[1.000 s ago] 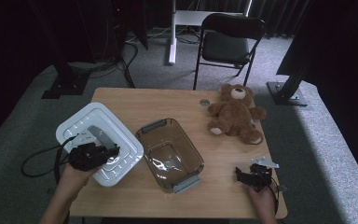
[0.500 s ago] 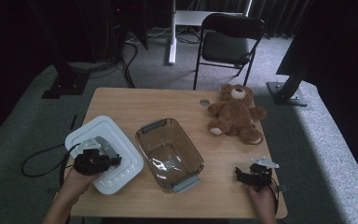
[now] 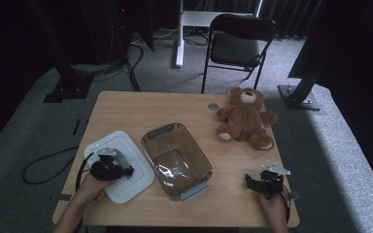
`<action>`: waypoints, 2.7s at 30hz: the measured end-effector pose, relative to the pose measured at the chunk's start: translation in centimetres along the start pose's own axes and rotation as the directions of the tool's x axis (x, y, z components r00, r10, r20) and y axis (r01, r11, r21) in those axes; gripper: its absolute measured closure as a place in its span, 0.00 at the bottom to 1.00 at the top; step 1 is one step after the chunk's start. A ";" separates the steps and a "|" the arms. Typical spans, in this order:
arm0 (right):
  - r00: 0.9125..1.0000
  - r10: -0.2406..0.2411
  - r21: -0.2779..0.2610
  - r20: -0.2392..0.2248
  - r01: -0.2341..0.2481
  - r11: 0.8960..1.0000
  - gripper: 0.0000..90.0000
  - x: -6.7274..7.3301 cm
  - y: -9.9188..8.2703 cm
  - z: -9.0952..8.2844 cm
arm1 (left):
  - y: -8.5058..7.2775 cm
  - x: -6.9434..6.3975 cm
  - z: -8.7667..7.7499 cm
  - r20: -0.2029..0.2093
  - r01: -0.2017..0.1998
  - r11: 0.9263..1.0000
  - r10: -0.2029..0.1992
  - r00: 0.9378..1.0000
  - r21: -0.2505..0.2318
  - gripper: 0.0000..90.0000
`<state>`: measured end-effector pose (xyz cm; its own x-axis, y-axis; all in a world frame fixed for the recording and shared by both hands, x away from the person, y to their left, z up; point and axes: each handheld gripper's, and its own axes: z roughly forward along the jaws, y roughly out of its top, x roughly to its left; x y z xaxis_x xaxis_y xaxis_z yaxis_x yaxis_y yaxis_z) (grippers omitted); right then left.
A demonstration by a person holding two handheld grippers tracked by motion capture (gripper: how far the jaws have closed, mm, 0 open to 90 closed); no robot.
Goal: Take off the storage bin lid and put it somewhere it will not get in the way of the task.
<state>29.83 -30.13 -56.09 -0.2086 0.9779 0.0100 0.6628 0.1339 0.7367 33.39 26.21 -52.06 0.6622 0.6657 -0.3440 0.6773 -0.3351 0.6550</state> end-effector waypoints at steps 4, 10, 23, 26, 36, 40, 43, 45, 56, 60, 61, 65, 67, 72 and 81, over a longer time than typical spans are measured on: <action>1.000 0.000 0.000 0.000 0.000 1.000 0.14 0.0 0.0 0.0 | 0.0 0.6 0.4 0.015 0.027 1.000 -0.027 1.000 -0.007 0.83; 1.000 0.001 0.000 0.000 -0.001 1.000 0.14 0.0 0.0 0.0 | 0.0 1.1 0.8 0.045 0.074 0.997 -0.073 0.996 -0.013 0.64; 1.000 0.000 0.000 0.000 0.000 1.000 0.14 0.0 0.0 0.0 | -0.1 1.0 0.5 0.025 0.143 0.989 -0.142 0.989 -0.031 0.14; 1.000 0.000 0.000 0.000 0.000 1.000 0.14 0.0 0.0 0.0 | -0.1 1.2 0.7 0.023 0.161 0.987 -0.160 0.987 -0.028 0.00; 1.000 0.000 0.000 0.000 0.000 1.000 0.14 0.0 0.0 0.0 | -0.3 0.7 0.8 -0.060 0.114 0.991 -0.119 0.991 -0.073 0.01; 1.000 0.000 0.000 0.000 0.000 1.000 0.14 0.0 0.0 0.0 | 0.0 0.5 0.5 -0.112 0.134 0.988 -0.143 0.983 -0.081 0.02; 1.000 0.000 0.000 0.000 0.000 1.000 0.14 0.0 0.0 0.0 | 0.0 0.3 0.7 -0.112 0.122 0.992 -0.126 0.986 -0.039 0.02; 1.000 0.001 0.000 0.000 -0.001 1.000 0.14 0.0 0.0 0.0 | -0.3 0.1 0.9 -0.082 0.107 0.993 -0.111 0.991 -0.046 0.02; 1.000 0.000 0.000 0.000 0.000 1.000 0.14 0.0 0.0 0.0 | -0.8 0.5 1.5 0.057 0.139 0.989 -0.136 0.989 -0.052 0.02; 1.000 0.001 0.000 0.000 -0.001 1.000 0.14 0.0 0.0 0.0 | -0.9 0.5 1.4 0.070 0.128 0.991 -0.125 0.990 -0.045 0.02; 1.000 0.000 0.000 0.000 0.000 1.000 0.14 0.0 0.0 0.0 | -0.8 0.4 1.4 0.070 0.132 0.990 -0.129 0.989 -0.040 0.02; 1.000 0.001 0.000 0.000 -0.001 1.000 0.14 0.0 0.0 0.0 | -0.6 0.4 1.5 0.067 0.129 0.991 -0.128 0.990 -0.020 0.02; 1.000 0.001 0.000 0.000 -0.001 1.000 0.14 0.0 0.0 0.0 | -0.7 0.5 1.5 0.060 0.131 0.991 -0.128 0.990 -0.035 0.03; 1.000 0.001 0.000 0.000 -0.001 1.000 0.14 0.0 0.0 0.0 | -1.0 0.8 1.5 0.059 0.109 0.991 -0.105 0.993 -0.080 0.08; 1.000 0.001 0.000 0.000 -0.001 1.000 0.14 0.0 0.0 0.0 | -1.0 1.0 1.5 0.049 0.108 0.991 -0.105 0.993 -0.083 0.08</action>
<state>29.83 -30.13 -56.09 -0.2083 0.9780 0.0108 0.6630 0.1331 0.7367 33.89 26.25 -54.07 0.6025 0.6638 -0.4432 0.7160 -0.2042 0.6676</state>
